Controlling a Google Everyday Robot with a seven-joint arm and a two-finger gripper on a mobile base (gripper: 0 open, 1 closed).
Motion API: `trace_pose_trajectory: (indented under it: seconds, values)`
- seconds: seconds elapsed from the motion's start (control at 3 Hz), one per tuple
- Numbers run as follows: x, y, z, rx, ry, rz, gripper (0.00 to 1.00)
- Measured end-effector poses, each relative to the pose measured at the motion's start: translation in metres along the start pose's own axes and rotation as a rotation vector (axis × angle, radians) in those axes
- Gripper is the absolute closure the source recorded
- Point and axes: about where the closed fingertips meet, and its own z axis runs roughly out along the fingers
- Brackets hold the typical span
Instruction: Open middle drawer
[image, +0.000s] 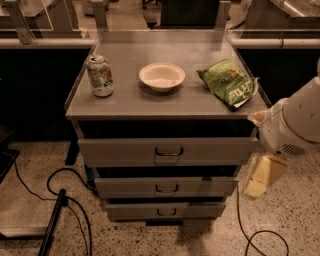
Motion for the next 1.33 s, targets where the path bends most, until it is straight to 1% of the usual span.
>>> trace_pose_trajectory:
  seconds: [0.33,0.67,1.0,1.33]
  values:
    - [0.0,0.0,0.0,0.0,0.0,0.0,0.0]
    - [-0.001,0.007,0.008,-0.002,-0.015,-0.009,0.0]
    - [-0.005,0.032,0.057,-0.036,-0.031,-0.013,0.0]
    - [0.002,0.05,0.112,-0.053,-0.03,0.024,0.0]
